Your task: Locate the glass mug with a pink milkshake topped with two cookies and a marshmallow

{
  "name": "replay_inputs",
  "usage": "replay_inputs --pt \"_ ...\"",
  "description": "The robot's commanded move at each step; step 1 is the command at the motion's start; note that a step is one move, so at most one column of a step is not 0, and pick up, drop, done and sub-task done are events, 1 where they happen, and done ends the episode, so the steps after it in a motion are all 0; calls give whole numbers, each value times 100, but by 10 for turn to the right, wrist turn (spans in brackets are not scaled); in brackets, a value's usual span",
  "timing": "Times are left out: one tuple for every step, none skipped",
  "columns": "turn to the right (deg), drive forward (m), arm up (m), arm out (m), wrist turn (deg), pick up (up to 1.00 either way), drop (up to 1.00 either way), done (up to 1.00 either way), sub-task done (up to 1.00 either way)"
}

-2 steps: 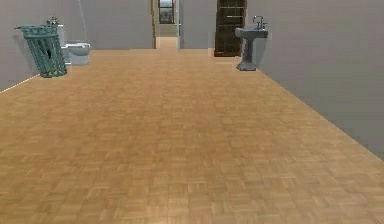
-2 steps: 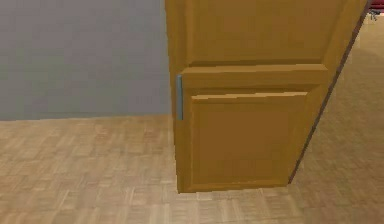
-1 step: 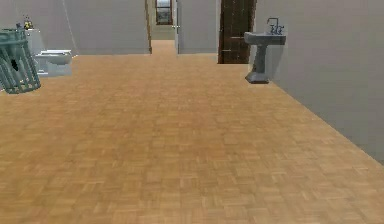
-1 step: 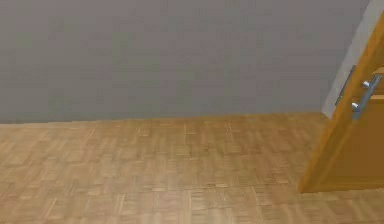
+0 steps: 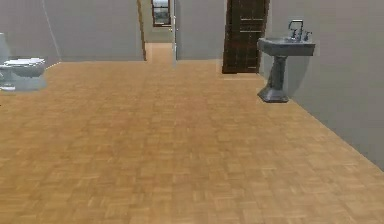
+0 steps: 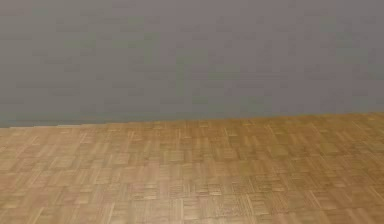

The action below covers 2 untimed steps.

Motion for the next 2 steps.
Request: replay_inputs --pt "0 100 0 0 0 0 0 0 0" --pt "30 0 0 0 0 0 0 0 0"
